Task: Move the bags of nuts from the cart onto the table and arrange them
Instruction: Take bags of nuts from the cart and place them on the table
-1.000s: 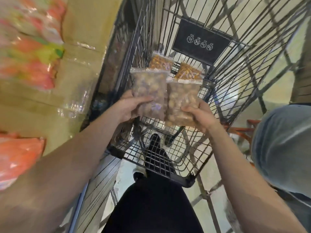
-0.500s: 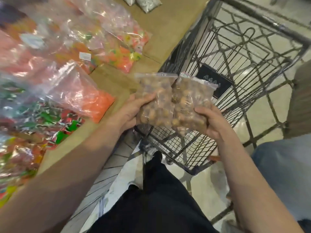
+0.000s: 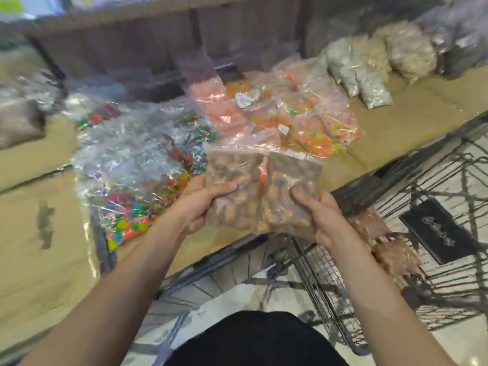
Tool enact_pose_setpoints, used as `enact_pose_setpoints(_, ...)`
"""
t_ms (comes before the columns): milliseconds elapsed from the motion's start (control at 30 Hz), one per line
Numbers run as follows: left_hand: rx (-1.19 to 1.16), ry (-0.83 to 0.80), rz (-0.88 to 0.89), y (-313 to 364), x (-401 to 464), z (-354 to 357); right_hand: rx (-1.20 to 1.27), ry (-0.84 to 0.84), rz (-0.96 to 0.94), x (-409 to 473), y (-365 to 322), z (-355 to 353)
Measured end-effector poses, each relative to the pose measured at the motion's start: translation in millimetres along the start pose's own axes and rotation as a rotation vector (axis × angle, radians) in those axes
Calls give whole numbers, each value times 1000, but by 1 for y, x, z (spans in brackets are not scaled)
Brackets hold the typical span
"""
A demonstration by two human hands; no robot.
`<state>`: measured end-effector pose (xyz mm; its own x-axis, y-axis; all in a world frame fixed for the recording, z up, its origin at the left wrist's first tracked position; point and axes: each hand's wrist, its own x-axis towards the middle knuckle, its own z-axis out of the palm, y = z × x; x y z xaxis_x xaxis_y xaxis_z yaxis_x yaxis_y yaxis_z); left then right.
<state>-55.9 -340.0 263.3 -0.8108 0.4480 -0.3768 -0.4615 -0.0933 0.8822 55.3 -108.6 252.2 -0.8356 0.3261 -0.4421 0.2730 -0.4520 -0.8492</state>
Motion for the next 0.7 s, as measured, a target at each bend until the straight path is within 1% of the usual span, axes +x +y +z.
enact_pose_setpoints(133, -78, 225, 41, -1, -37, -42, -109, -194, 43, 15, 1, 46)
enact_pose_setpoints(300, -157, 457, 100, -17, -88, -77, -265, -364, 72, 30, 24, 92)
enact_pose_setpoints(400, -211, 501, 115, -25, -123, -98, -381, -447, 45, 25, 40, 126)
enact_pose_setpoints(567, -255, 631, 187, -34, -172, -135, -418, -571, 106, 4, 65, 183)
enact_pose_setpoints(700, -322, 712, 236, -40, -207, -179, -508, -669, 98, -12, 84, 233)
